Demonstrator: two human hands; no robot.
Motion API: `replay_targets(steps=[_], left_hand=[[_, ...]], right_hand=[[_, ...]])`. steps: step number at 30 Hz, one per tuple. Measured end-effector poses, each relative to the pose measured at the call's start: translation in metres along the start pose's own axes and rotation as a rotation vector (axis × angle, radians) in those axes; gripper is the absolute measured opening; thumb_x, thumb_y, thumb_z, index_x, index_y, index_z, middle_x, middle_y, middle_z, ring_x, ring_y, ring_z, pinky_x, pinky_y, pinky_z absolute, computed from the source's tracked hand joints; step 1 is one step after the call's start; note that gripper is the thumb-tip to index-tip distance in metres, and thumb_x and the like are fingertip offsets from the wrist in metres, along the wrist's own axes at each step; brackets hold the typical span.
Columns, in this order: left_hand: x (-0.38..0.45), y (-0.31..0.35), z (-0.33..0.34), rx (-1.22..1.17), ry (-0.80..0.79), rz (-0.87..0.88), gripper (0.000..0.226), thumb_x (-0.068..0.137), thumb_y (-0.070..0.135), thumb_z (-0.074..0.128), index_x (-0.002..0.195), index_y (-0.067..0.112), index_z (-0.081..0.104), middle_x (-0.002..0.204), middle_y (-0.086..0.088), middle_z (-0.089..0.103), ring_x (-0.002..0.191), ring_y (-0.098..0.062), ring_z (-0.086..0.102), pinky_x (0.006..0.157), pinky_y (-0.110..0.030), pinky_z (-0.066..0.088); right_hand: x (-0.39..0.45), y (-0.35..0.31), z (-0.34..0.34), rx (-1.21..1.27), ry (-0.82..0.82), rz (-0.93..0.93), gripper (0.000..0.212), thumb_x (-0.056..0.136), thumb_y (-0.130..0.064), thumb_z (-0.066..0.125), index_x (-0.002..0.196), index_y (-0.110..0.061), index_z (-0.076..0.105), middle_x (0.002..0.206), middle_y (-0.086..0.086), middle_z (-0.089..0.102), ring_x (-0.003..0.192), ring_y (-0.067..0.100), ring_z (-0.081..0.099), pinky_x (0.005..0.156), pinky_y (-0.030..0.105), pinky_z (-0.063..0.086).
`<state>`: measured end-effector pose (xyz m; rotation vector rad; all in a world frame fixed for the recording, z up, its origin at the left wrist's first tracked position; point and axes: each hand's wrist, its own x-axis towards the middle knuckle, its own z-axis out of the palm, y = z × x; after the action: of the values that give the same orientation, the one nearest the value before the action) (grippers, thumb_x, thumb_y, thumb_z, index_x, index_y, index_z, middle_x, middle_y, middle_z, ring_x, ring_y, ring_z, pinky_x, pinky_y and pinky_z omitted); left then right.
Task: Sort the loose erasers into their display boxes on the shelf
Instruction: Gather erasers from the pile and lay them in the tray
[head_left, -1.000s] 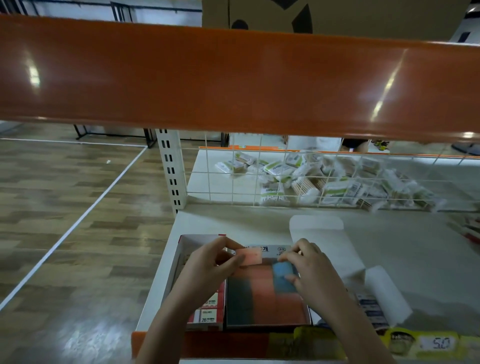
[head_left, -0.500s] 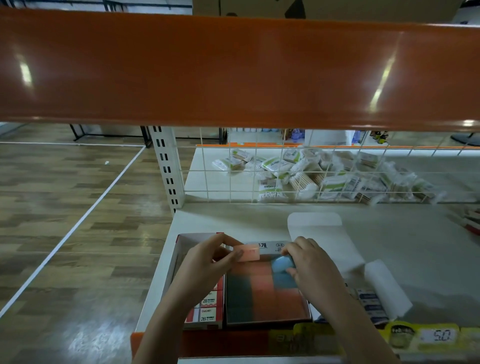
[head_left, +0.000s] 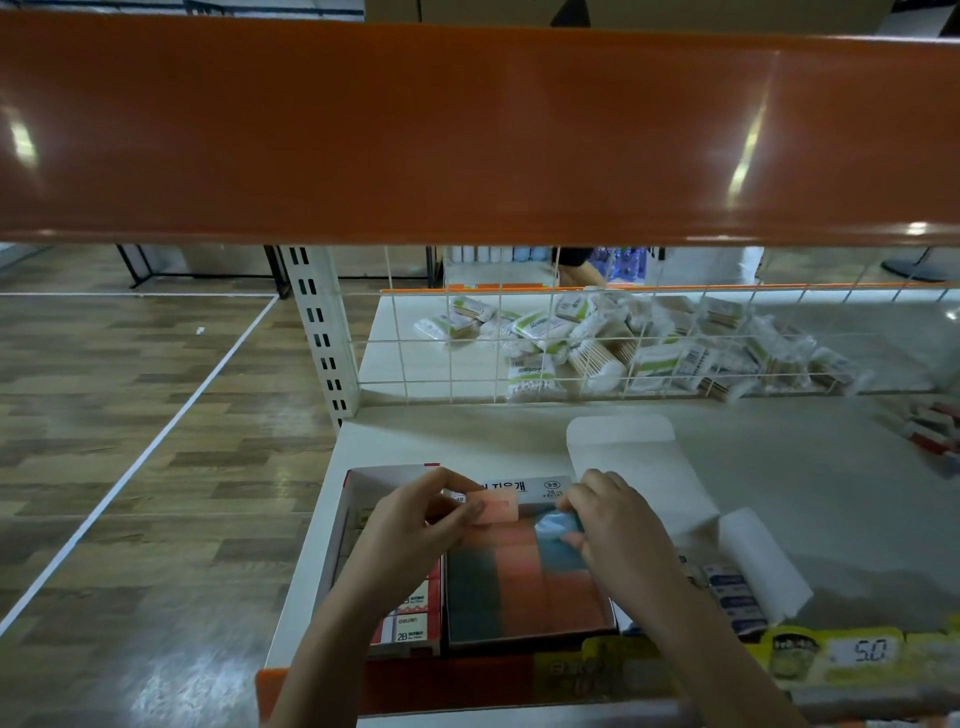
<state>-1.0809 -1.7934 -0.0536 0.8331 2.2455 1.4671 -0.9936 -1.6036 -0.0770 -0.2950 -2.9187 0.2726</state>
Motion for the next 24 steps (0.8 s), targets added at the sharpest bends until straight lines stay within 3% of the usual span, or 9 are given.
replay_targets(steps=[2, 5, 9, 11, 13, 15, 20, 22, 24], left_hand=[[-0.001, 0.001, 0.001, 0.002, -0.008, 0.008, 0.008, 0.089, 0.023, 0.059, 0.095, 0.024, 0.063, 0.065, 0.015, 0.067, 0.057, 0.004, 0.057, 0.052, -0.010, 0.040], [-0.003, 0.002, 0.003, 0.016, -0.004, 0.022, 0.009, 0.089, 0.022, 0.059, 0.097, 0.022, 0.063, 0.060, 0.019, 0.064, 0.052, 0.007, 0.053, 0.050, -0.008, 0.038], [-0.003, 0.001, 0.001, 0.030, 0.008, 0.022, 0.007, 0.089, 0.024, 0.059, 0.094, 0.026, 0.064, 0.064, 0.014, 0.066, 0.053, 0.005, 0.053, 0.052, -0.010, 0.039], [-0.002, -0.001, 0.000, 0.055, 0.021, 0.016, 0.006, 0.089, 0.028, 0.060, 0.092, 0.030, 0.064, 0.069, 0.012, 0.068, 0.060, 0.001, 0.057, 0.055, -0.013, 0.041], [-0.002, -0.004, -0.002, 0.091, 0.049, 0.014, 0.007, 0.088, 0.030, 0.061, 0.091, 0.034, 0.065, 0.075, 0.011, 0.070, 0.067, -0.003, 0.061, 0.060, -0.020, 0.047], [-0.002, -0.004, -0.002, 0.144, 0.083, 0.020, 0.009, 0.087, 0.029, 0.062, 0.089, 0.037, 0.066, 0.079, 0.013, 0.070, 0.072, -0.002, 0.062, 0.065, -0.022, 0.050], [-0.001, -0.001, 0.001, 0.370, 0.087, 0.070, 0.009, 0.087, 0.035, 0.060, 0.094, 0.037, 0.065, 0.091, 0.019, 0.060, 0.078, 0.002, 0.054, 0.064, -0.009, 0.040], [0.000, 0.000, 0.005, 0.463, 0.082, 0.110, 0.012, 0.088, 0.034, 0.060, 0.099, 0.036, 0.066, 0.089, 0.019, 0.060, 0.079, 0.003, 0.051, 0.066, -0.010, 0.039], [0.002, 0.002, 0.010, 0.599, 0.072, 0.132, 0.016, 0.090, 0.037, 0.056, 0.104, 0.038, 0.063, 0.092, 0.018, 0.062, 0.087, 0.000, 0.048, 0.074, -0.019, 0.044]], right_hand=[[0.000, -0.001, 0.003, -0.048, 0.006, -0.005, 0.019, 0.077, -0.027, 0.073, 0.090, -0.020, 0.060, 0.094, -0.007, 0.052, 0.092, 0.011, 0.048, 0.077, 0.021, 0.038], [0.001, 0.002, 0.006, -0.096, 0.020, -0.032, 0.037, 0.039, -0.027, 0.093, 0.060, -0.023, 0.062, 0.066, -0.010, 0.054, 0.063, 0.009, 0.054, 0.054, 0.019, 0.045], [0.004, 0.003, 0.008, -0.190, 0.003, -0.064, 0.037, 0.029, -0.026, 0.095, 0.047, -0.027, 0.063, 0.053, -0.013, 0.051, 0.054, 0.007, 0.050, 0.045, 0.017, 0.040], [0.006, 0.000, 0.005, -0.215, -0.019, -0.043, 0.031, 0.037, -0.023, 0.094, 0.051, -0.027, 0.066, 0.056, -0.013, 0.053, 0.059, 0.008, 0.049, 0.050, 0.017, 0.035], [0.006, -0.001, 0.006, -0.218, -0.028, -0.030, 0.009, 0.074, -0.021, 0.076, 0.082, -0.022, 0.072, 0.081, -0.007, 0.061, 0.083, 0.012, 0.049, 0.066, 0.020, 0.031], [0.006, 0.001, 0.008, -0.227, -0.057, -0.051, 0.018, 0.091, -0.014, 0.054, 0.102, -0.018, 0.067, 0.099, -0.004, 0.059, 0.097, 0.015, 0.043, 0.073, 0.022, 0.025], [0.005, -0.002, 0.008, -0.218, -0.048, -0.033, 0.020, 0.091, -0.010, 0.052, 0.103, -0.019, 0.065, 0.100, -0.004, 0.056, 0.100, 0.016, 0.042, 0.074, 0.022, 0.026], [0.005, -0.003, 0.008, -0.213, -0.031, -0.023, 0.020, 0.091, -0.009, 0.051, 0.101, -0.020, 0.064, 0.099, -0.005, 0.056, 0.099, 0.015, 0.042, 0.076, 0.022, 0.029], [0.004, -0.003, 0.008, -0.201, -0.018, -0.013, 0.019, 0.091, -0.011, 0.051, 0.102, -0.020, 0.064, 0.101, -0.005, 0.056, 0.100, 0.015, 0.043, 0.081, 0.024, 0.034]])
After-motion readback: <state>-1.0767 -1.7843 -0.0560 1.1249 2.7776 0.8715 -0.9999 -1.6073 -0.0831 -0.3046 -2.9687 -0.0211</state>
